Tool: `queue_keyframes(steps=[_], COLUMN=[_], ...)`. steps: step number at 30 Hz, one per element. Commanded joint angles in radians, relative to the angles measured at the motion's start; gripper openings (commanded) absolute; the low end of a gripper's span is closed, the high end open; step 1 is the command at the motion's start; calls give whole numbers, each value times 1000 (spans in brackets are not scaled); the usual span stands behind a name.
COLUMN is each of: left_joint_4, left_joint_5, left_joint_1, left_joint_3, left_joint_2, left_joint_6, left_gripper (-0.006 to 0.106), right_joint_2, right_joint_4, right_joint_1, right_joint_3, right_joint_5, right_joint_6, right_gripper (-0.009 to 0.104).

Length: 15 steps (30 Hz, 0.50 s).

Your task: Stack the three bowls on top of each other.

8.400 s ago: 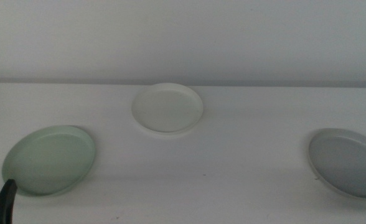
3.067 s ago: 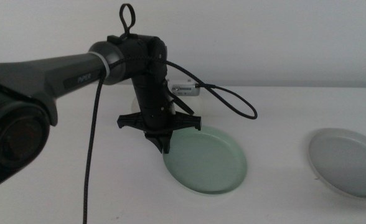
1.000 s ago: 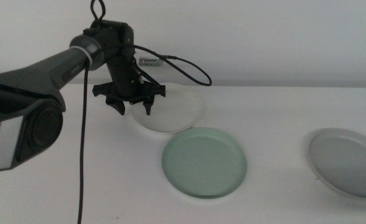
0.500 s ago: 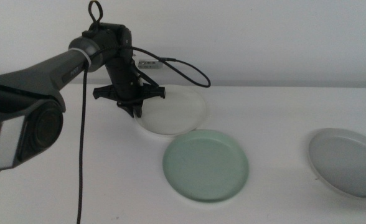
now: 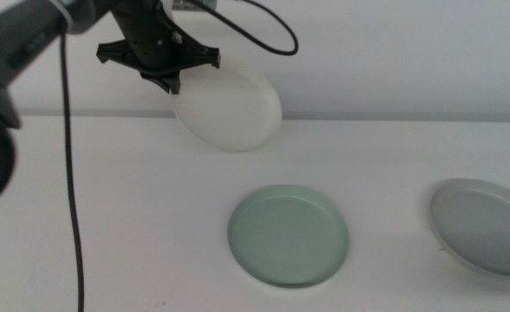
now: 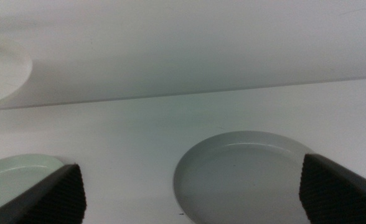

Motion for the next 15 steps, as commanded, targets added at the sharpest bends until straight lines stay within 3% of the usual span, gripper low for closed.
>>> queue_keyframes(steps=[1, 8, 15], left_joint_4=[-9, -14, -135], left_joint_5=[95, -21, -131], left_joint_1=[-51, -159, -168], left_joint_3=[104, 420, 560], left_joint_2=[-77, -220, -220], left_joint_6=[-53, -171, -163], left_gripper=[-1, -1, -1], right_joint_2=[-40, -40, -40], right_joint_4=[-4, -4, -4], right_joint_1=[-7, -7, -7], right_joint_3=[44, 44, 44], right_joint_5=[-11, -11, -11], right_joint_6=[-11, -11, -11], right_gripper=[92, 92, 92])
